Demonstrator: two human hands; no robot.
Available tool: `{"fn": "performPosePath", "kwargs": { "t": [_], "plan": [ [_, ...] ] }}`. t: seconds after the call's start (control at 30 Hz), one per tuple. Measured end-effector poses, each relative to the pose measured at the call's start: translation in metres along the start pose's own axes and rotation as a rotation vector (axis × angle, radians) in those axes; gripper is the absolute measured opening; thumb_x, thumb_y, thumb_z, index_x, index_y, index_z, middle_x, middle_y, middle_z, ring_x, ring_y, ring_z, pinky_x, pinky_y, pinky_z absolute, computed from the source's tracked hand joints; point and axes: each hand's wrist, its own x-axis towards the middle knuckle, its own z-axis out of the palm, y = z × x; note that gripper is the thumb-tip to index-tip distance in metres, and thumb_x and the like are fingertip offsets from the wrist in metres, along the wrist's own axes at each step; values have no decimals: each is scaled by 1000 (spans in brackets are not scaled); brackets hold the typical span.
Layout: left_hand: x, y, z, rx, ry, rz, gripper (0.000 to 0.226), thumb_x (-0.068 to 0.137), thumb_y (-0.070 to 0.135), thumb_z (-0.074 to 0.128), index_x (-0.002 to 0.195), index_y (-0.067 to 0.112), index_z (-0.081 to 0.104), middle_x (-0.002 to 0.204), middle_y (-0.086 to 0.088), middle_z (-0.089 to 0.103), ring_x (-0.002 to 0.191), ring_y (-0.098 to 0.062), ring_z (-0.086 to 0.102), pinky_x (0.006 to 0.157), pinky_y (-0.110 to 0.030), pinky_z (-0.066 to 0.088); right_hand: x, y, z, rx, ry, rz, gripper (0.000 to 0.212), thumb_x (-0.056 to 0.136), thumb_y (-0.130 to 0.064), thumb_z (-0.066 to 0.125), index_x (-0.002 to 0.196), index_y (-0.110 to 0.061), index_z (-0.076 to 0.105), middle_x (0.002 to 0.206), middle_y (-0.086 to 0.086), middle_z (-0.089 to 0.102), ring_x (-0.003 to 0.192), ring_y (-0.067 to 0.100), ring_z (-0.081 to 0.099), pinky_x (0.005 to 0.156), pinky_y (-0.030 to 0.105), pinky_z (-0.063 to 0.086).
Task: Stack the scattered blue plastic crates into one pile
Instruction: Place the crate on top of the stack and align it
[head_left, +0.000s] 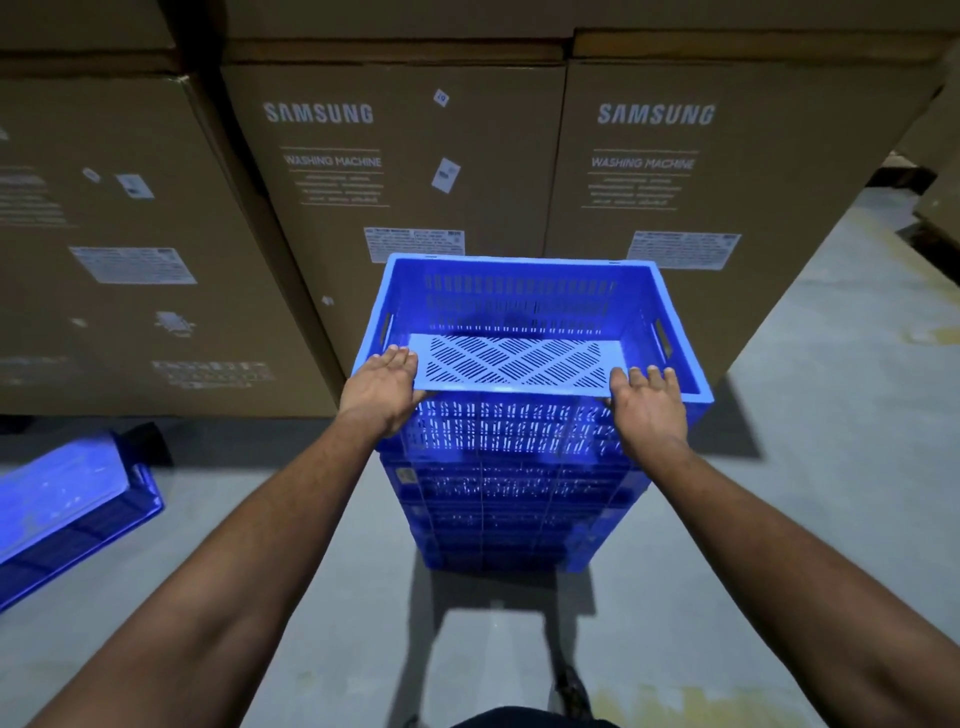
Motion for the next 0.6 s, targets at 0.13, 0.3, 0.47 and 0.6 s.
{"fn": "performPosePath", "kwargs": {
  "t": [0.13, 0.3, 0.47, 0.6],
  "plan": [
    [-3, 6, 1, 3, 63, -35, 76, 99, 59, 35, 155, 7, 26, 161, -10, 29, 150, -23, 23, 122, -37, 20, 18, 8, -8, 5, -6, -11, 47, 103, -34, 42, 143, -10, 40, 145, 17, 49, 142, 40, 33, 118, 52, 19],
    [-8, 8, 12, 12, 29, -25, 75, 101, 55, 38, 156, 7, 22, 163, -10, 25, 152, -23, 18, 123, -37, 16, -10, 1, 11, 30, 25, 22, 49, 99, -32, 50, 141, -8, 46, 133, 19, 58, 134, 43, 42, 118, 54, 21],
    [-12, 11, 13, -3, 22, -56, 77, 100, 58, 33, 156, 7, 20, 163, -10, 25, 152, -23, 18, 124, -37, 15, 0, 4, 5, 11, 6, -16, 51, 103, -36, 43, 146, -9, 39, 149, 19, 45, 144, 41, 30, 119, 50, 18],
    [-19, 24, 20, 8, 45, -86, 77, 100, 59, 31, 156, 6, 21, 162, -10, 27, 152, -23, 19, 124, -37, 16, 6, 13, 3, 30, 9, -18, 53, 103, -38, 42, 146, -8, 36, 150, 19, 43, 148, 41, 22, 121, 50, 17]
  ]
}}
